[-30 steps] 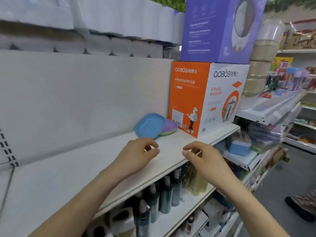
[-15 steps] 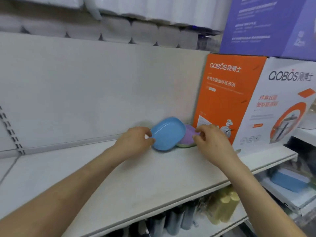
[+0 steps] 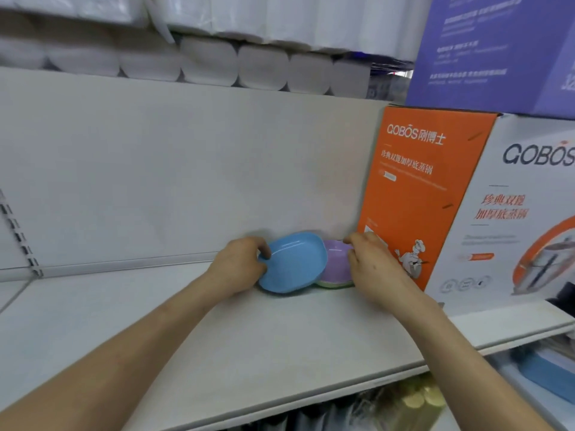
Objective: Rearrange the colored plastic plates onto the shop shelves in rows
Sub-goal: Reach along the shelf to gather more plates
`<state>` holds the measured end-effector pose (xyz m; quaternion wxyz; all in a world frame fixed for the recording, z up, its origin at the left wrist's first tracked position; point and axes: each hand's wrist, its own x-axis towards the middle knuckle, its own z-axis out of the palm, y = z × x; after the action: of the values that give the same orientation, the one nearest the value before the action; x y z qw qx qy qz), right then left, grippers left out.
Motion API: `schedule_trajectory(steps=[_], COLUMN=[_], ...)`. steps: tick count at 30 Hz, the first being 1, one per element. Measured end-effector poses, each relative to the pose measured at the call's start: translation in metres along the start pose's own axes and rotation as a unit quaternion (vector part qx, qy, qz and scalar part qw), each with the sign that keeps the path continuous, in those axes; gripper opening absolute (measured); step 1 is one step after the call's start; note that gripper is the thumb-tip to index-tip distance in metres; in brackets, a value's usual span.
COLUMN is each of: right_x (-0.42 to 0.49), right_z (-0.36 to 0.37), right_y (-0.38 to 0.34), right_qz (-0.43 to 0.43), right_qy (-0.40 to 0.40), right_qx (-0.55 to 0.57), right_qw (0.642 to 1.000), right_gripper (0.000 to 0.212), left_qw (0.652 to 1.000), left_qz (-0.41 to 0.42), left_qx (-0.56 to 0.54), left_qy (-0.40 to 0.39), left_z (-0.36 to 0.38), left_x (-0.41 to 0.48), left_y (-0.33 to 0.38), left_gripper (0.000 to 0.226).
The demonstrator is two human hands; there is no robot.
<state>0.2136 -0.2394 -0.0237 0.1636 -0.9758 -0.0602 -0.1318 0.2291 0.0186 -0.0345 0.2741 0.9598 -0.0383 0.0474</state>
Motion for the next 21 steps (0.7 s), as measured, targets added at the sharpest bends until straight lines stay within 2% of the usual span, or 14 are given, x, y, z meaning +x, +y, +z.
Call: schedule_trajectory(steps=[8, 17, 21], right_x=[0.011, 0.025, 0.025], right_z=[0.009, 0.016, 0.022], right_y=[-0.011, -0.040, -0.055], right_qz=[0.025, 0.041, 0.048], right_qy=[-0.033, -0.078, -0.093], right_qx=[-0.020, -0.015, -0.024], right_qw=[0.999, 0.996, 0.994], right_gripper=[0.020, 0.051, 0.042], left_qw=[0.999, 0.996, 0.993], left_qz=[-0.030, -0.064, -0.078], left_qx=[-0.020, -0.025, -0.041], left_qy=[0.037, 0.063, 0.080], left_z=[-0.038, -0.089, -0.104], left_x=[-0.014, -0.046, -0.062], left_y=[-0.043, -0.089, -0.107], left_gripper=[0.027, 0.028, 0.028])
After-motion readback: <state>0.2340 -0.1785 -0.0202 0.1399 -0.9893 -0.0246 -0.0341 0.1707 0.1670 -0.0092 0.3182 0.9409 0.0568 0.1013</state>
